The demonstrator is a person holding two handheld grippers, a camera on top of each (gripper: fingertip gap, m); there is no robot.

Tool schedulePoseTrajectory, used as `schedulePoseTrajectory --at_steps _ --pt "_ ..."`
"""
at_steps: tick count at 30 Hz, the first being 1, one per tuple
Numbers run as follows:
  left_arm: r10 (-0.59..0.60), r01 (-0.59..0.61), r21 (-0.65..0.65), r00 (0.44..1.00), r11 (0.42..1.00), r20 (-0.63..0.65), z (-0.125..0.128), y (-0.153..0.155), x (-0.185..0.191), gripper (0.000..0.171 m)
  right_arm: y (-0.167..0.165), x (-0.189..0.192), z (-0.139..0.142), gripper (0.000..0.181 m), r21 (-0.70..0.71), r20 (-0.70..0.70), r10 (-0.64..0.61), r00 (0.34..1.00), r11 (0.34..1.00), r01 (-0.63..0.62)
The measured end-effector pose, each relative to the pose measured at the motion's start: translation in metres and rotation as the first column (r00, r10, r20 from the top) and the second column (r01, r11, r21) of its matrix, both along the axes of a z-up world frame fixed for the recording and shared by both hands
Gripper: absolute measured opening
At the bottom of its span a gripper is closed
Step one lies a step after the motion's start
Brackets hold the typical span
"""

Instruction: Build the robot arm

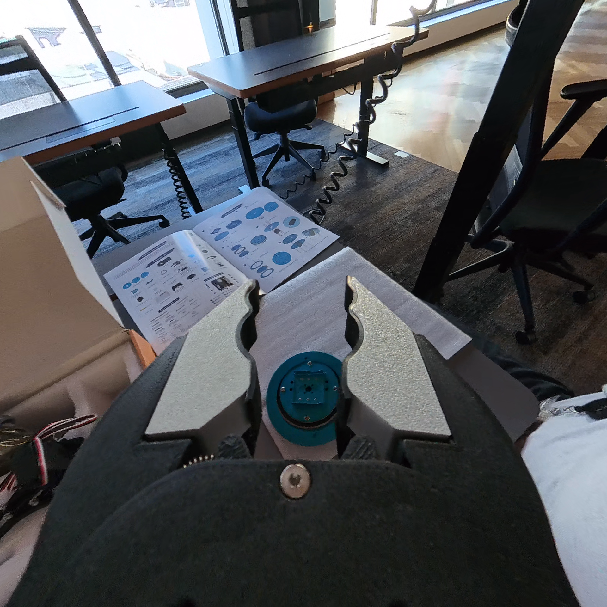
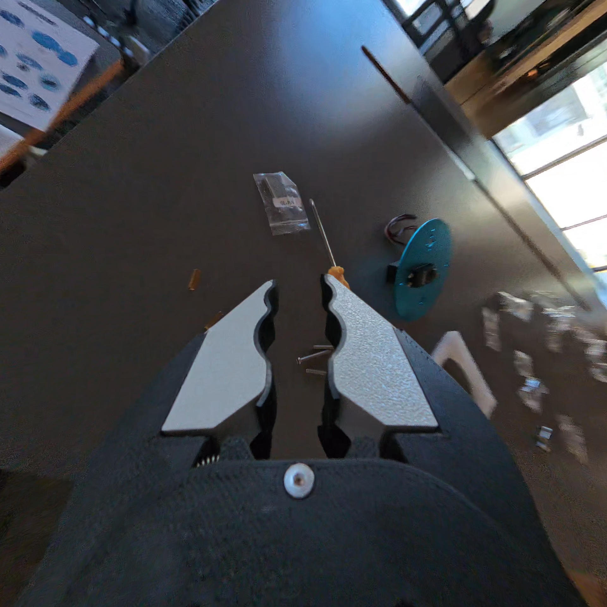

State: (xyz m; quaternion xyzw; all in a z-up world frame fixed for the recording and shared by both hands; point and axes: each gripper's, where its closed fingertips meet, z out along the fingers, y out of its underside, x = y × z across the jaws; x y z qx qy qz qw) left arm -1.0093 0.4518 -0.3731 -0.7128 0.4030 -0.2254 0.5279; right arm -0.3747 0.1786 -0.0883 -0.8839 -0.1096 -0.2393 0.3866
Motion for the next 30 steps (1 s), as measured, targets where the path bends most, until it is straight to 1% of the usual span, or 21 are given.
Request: schedulePoseTrajectory --at_steps 1,2,6,9,10,12,13,14,16,17,19,21,23,24,26,27,28,29,30 --pt "-0.003 0.003 -0.003 1.0 1.0 -0.004 0.0 -0.003 0.003 0.051 0.005 0.013 -0.008 0.025 0.004 -0.093 0.011 0.996 1.0 -0.011" --pt "-0.001 0.001 -0.003 1.0 1.0 -0.013 0.0 -0.005 0.006 0.051 0.007 0.026 -0.017 0.026 -0.015 -0.156 0.004 0.988 1.0 -0.007" --pt "0.029 -0.027 0.036 0.998 0.999 -0.06 0.005 -0.018 0.009 0.051 0.008 0.071 -0.054 0.042 -0.138 -0.217 -0.052 0.975 0.99 0.023" --pt "0.057 -0.053 0.061 0.996 0.997 -0.071 0.01 -0.027 0.007 0.051 0.011 0.084 -0.069 0.046 -0.163 -0.321 -0.083 0.943 0.986 0.031" --pt "0.064 -0.059 0.065 0.995 0.996 -0.072 0.011 -0.03 0.007 0.051 0.014 0.086 -0.069 0.043 -0.144 -0.358 -0.086 0.93 0.989 0.036" --pt "0.076 -0.071 0.073 0.994 0.995 -0.078 0.011 -0.034 0.005 0.051 0.014 0.085 -0.072 0.023 -0.146 -0.426 -0.081 0.901 0.989 0.02" --pt "0.081 -0.075 0.075 0.993 0.994 -0.082 0.011 -0.036 0.004 0.051 0.013 0.084 -0.072 0.019 -0.149 -0.441 -0.075 0.895 0.989 0.01" --pt "0.085 -0.078 0.077 0.993 0.994 -0.086 0.011 -0.038 0.003 0.051 0.012 0.084 -0.072 0.018 -0.15 -0.43 -0.062 0.901 0.989 -0.004" --pt "0.093 -0.086 0.079 0.992 0.993 -0.09 0.011 -0.039 0.0 0.05 0.01 0.087 -0.069 0.017 -0.15 -0.336 -0.046 0.941 0.989 -0.005" --pt "0.095 -0.087 0.081 0.991 0.993 -0.092 0.011 -0.039 -0.002 0.05 0.012 0.085 -0.061 0.017 -0.123 -0.288 -0.029 0.957 0.992 -0.007" --pt "0.098 -0.089 0.087 0.99 0.992 -0.099 0.013 -0.039 -0.004 0.05 0.014 0.073 -0.036 0.016 -0.043 -0.192 0.004 0.981 0.999 -0.013" --pt "0.086 -0.075 0.097 0.99 0.992 -0.111 0.015 -0.037 -0.005 0.049 0.013 0.062 -0.002 0.016 0.023 -0.027 -0.016 0.999 1.0 0.017" --pt "0.05 -0.038 0.1 0.992 0.994 -0.119 0.018 -0.034 0.0 0.046 0.021 0.026 0.034 0.016 0.093 0.121 0.009 0.993 0.995 -0.021" --pt "0.025 -0.013 0.099 0.992 0.995 -0.123 0.02 -0.033 0.004 0.045 0.029 0.001 0.049 0.016 0.112 0.201 0.029 0.979 0.992 -0.052" --pt "-0.033 0.048 0.109 0.99 0.993 -0.134 0.027 -0.029 0.017 0.045 0.057 -0.069 0.068 0.015 0.11 0.368 0.108 0.924 0.981 -0.158" --pt "-0.057 0.075 0.129 0.989 0.989 -0.139 0.032 -0.027 0.025 0.045 0.075 -0.108 0.069 0.016 0.083 0.45 0.148 0.881 0.975 -0.206" --pt "-0.08 0.102 0.158 0.986 0.982 -0.144 0.038 -0.026 0.034 0.044 0.096 -0.149 0.065 0.015 0.038 0.534 0.194 0.823 0.967 -0.252" --pt "-0.105 0.132 0.189 0.984 0.973 -0.146 0.045 -0.027 0.043 0.042 0.117 -0.191 0.055 0.015 -0.023 0.608 0.253 0.752 0.953 -0.302" --pt "-0.135 0.165 0.217 0.98 0.962 -0.145 0.051 -0.03 0.053 0.04 0.139 -0.233 0.037 0.016 -0.099 0.653 0.334 0.68 0.928 -0.36"
